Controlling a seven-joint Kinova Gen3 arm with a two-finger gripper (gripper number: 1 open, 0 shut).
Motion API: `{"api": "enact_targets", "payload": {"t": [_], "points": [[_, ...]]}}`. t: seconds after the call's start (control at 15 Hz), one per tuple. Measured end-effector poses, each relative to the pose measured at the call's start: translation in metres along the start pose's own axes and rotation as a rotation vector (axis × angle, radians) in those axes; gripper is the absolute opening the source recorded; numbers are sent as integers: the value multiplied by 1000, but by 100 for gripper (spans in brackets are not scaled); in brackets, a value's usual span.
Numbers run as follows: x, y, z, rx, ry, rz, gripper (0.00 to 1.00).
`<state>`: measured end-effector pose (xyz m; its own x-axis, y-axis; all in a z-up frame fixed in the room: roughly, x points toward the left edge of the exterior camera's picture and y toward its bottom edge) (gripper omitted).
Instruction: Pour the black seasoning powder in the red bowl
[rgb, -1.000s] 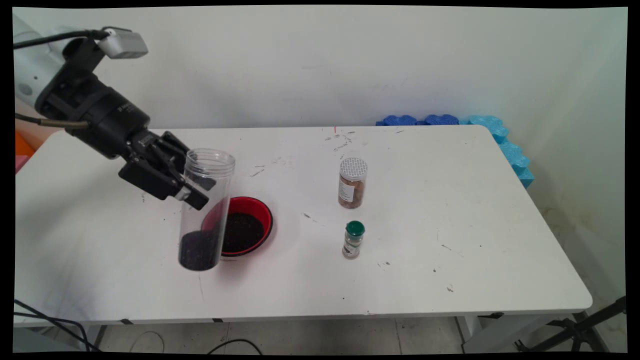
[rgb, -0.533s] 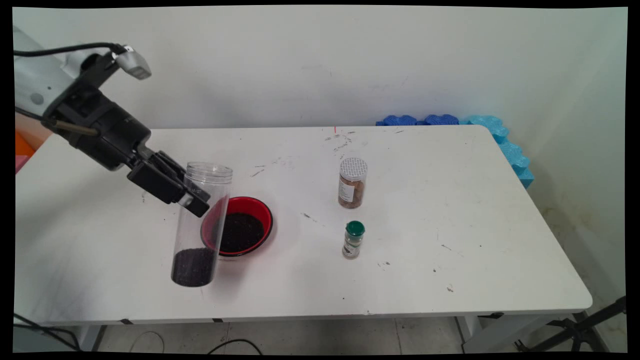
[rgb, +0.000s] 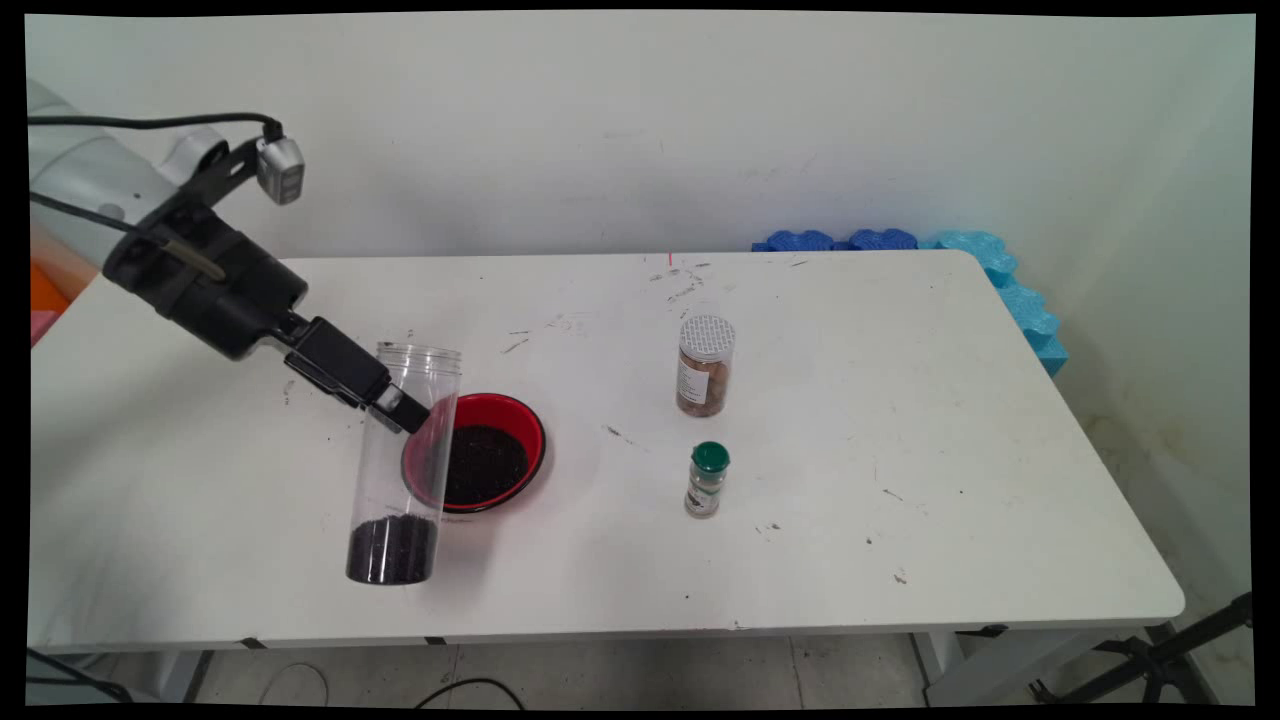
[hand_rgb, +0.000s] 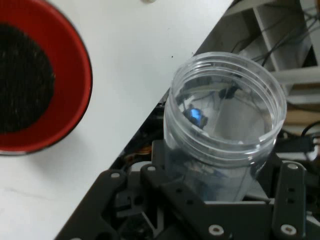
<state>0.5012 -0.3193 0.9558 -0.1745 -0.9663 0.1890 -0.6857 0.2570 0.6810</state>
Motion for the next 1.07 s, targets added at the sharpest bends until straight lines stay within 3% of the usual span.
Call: {"api": "enact_targets", "payload": {"t": [1.07], "points": [[-4, -40, 17, -40, 30, -671, 0]]}}
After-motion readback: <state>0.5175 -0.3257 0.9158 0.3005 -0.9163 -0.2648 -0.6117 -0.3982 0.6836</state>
